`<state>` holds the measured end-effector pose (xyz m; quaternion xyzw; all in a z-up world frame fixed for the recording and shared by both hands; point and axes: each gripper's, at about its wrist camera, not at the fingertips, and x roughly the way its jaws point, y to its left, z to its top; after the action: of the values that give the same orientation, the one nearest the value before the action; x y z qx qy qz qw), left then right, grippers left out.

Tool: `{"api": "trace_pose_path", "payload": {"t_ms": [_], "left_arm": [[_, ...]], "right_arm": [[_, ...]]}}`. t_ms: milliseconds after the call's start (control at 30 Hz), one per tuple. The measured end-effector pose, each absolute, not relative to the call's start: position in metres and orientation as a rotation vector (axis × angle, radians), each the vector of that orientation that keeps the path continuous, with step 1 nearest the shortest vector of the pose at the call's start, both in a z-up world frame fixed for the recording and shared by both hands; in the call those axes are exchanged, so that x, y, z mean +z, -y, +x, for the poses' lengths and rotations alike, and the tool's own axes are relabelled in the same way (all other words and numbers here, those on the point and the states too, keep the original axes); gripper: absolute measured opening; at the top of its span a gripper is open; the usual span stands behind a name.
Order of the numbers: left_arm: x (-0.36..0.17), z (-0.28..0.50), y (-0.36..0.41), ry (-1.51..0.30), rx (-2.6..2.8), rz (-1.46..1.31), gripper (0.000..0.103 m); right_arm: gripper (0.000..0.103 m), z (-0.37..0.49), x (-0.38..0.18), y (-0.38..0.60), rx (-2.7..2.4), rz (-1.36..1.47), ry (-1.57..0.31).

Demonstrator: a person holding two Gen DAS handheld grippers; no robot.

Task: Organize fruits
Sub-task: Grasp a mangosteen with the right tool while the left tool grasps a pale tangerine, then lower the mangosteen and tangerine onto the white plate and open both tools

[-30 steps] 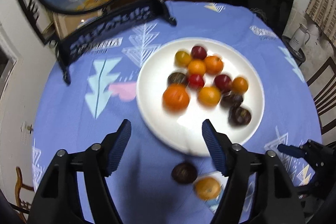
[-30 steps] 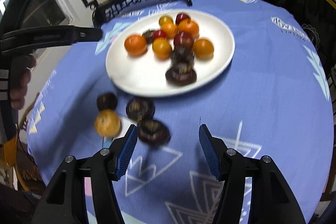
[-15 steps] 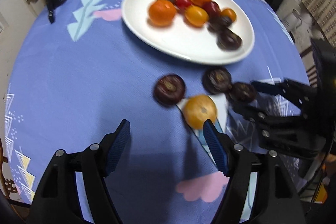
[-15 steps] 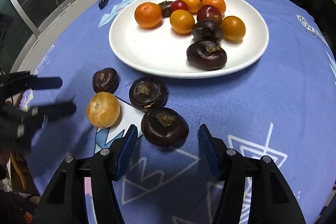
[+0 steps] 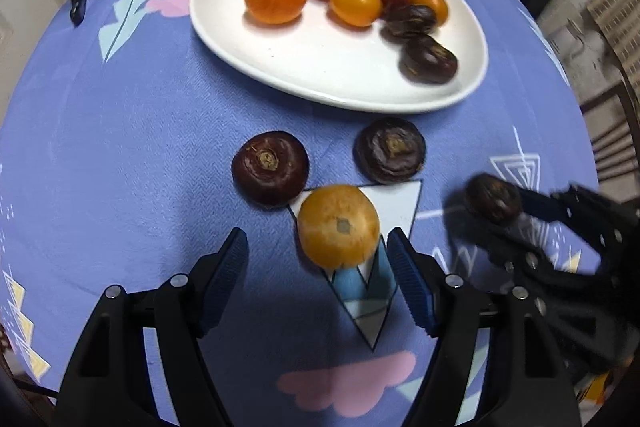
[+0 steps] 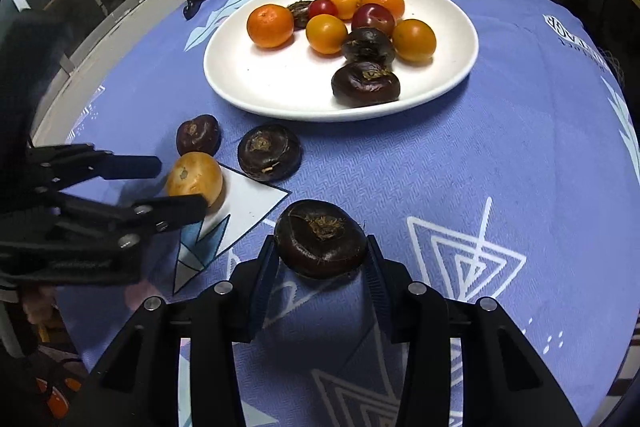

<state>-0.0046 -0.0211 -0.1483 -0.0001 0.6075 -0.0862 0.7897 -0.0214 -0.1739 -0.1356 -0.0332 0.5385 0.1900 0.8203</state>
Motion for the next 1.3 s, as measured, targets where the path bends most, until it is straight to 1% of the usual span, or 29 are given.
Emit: {"api": "trace_pose_path", "payload": {"t_ms": [100,133,167,367,700,1033,1300], "left_arm": [[-0.154,0.001,0.022,-1.329,-0.184,-0.018,0.059],[-0.154,0.001,0.023,-1.334,-0.198,-0.022,0.051],[-0.153,-0.001,0.025,-1.330,-0.210,-0.020,0.039],[-0.147,-0.010,0.028,-1.313,-0.196,0.042,0.039],[-0.117,-0.016,0.023,-1.210,-0.167,0.138,0.039],[-0.070,-0.001,0.018,-1.079,-0.181,0.165,0.039],[-0.023,0.031,0.005,-0.979,-0.180,0.149,0.039]], "right_arm": [[0.044,-0.024,-0.135,0.173,0.413,-0.064,-1.146],[0.044,-0.024,-0.134,0.172,0.416,-0.065,-1.145],[0.044,-0.025,-0.133,0.172,0.416,-0.067,-1.143],[0.044,-0.028,-0.128,0.170,0.421,-0.058,-1.128],[0.044,-0.040,-0.119,0.171,0.398,-0.009,-1.108],[0.044,-0.034,-0.061,0.166,0.378,0.023,-0.950],[0.044,-0.009,-0.020,0.168,0.358,0.053,-0.841]]}}
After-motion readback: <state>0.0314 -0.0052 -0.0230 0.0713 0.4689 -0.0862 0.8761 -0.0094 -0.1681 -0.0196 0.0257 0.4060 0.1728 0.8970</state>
